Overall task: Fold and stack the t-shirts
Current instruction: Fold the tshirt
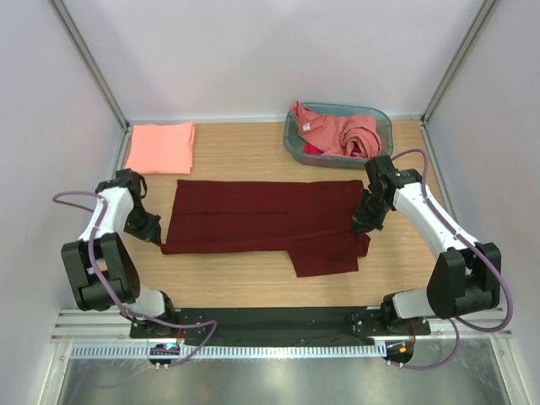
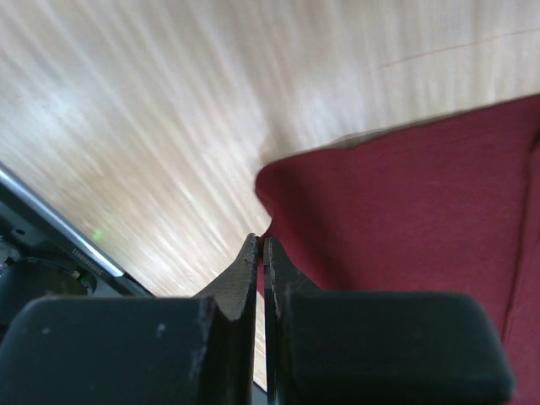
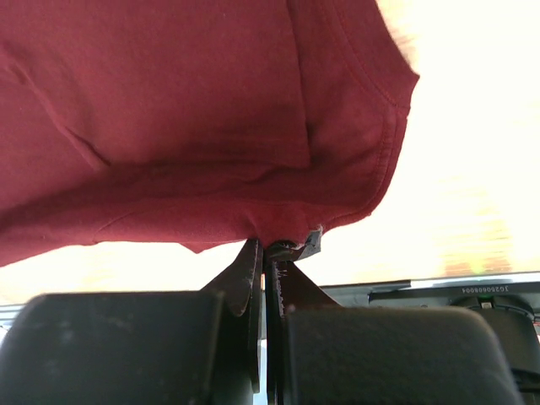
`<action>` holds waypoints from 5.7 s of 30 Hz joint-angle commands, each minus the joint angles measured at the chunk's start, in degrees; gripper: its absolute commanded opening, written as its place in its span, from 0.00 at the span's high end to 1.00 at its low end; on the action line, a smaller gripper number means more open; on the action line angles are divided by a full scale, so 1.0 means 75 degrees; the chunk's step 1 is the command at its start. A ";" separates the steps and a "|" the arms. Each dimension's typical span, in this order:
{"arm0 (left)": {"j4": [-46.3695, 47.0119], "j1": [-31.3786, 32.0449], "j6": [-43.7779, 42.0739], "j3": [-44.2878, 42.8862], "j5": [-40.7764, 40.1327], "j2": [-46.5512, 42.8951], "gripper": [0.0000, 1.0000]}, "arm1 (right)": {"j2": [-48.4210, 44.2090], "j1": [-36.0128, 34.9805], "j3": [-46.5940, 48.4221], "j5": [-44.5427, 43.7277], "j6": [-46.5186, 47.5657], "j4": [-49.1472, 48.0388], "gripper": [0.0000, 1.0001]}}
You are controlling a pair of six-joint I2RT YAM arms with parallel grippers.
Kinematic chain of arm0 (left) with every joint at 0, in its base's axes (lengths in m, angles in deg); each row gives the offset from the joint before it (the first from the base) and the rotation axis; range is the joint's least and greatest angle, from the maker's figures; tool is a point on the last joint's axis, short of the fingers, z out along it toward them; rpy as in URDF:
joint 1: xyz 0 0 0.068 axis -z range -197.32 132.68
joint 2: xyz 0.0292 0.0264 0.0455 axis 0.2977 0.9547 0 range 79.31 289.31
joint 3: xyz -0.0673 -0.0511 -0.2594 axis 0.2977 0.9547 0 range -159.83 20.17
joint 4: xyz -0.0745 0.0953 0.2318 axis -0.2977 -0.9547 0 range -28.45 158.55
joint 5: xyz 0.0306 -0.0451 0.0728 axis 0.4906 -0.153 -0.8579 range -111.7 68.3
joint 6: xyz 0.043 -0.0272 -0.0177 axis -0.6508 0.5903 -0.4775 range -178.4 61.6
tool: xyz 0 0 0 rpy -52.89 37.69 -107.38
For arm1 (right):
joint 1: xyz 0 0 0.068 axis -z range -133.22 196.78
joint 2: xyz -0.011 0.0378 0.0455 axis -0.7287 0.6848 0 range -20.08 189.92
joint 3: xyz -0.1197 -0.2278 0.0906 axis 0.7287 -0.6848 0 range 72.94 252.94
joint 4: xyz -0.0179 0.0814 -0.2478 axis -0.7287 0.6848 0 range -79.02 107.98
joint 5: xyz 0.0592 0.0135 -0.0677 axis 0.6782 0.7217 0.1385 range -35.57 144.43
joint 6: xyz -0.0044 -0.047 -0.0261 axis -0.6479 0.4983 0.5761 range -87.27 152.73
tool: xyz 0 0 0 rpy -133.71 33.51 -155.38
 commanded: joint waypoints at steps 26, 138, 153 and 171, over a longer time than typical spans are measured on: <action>0.0227 0.0993 -0.0638 -0.3006 -0.0353 0.2898 1.00 | 0.1316 0.0659 0.0727 -0.0267 0.0269 -0.0703 0.99; 0.1997 0.1766 -0.3720 -0.0510 0.3679 0.0906 0.55 | 0.2476 0.0858 0.1417 0.1093 -0.1618 -0.3469 0.99; 0.1926 0.1778 -0.3756 -0.0569 0.3538 0.1012 0.55 | 0.3988 0.0952 0.3222 0.1443 -0.1220 -0.3282 0.99; 0.2008 0.1778 -0.3662 -0.0534 0.3667 0.1105 0.55 | 0.4809 0.0776 0.3950 0.1819 -0.0868 -0.2720 0.99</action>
